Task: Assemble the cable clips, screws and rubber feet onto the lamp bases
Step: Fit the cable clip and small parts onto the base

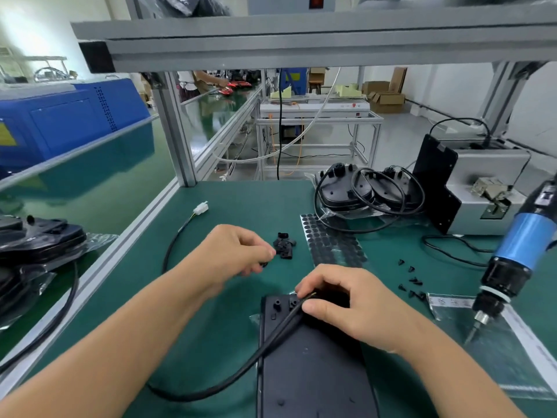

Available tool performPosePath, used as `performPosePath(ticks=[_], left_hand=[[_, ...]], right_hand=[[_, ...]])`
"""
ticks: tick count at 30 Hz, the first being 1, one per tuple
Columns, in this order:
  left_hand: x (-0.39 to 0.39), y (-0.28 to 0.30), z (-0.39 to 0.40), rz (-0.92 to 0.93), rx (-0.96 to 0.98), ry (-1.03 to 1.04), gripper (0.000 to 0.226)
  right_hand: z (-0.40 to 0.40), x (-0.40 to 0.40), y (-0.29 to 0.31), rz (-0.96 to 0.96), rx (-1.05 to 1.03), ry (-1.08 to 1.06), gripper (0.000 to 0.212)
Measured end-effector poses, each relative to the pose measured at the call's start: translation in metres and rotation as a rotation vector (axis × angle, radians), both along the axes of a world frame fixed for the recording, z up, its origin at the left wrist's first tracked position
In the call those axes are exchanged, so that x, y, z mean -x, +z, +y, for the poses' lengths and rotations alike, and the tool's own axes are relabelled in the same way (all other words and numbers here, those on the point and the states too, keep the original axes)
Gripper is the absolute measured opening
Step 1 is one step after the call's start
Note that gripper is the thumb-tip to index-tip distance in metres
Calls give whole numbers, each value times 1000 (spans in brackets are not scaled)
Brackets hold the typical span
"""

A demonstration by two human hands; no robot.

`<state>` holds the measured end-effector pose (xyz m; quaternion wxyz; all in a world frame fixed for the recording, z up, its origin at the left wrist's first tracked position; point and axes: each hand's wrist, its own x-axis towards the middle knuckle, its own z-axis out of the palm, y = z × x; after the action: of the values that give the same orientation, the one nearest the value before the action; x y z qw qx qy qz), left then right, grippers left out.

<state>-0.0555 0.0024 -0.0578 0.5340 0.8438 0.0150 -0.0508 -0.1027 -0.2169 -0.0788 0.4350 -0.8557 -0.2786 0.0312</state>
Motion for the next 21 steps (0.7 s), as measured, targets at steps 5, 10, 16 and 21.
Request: performPosePath(ticks=[5, 10, 16, 21], left_hand=[[34, 4, -26, 162, 205, -36, 9], [38, 8, -28, 100, 97, -7, 22], [37, 12, -25, 78, 38, -27, 25], [35, 14, -27, 59, -16, -24, 25]], right_hand=[[7, 3, -6, -73, -55, -61, 6], [13, 5, -10, -94, -76, -133, 6], [14, 5, -10, -67, -64, -140, 4], [14, 4, -10, -64, -62, -139, 5]])
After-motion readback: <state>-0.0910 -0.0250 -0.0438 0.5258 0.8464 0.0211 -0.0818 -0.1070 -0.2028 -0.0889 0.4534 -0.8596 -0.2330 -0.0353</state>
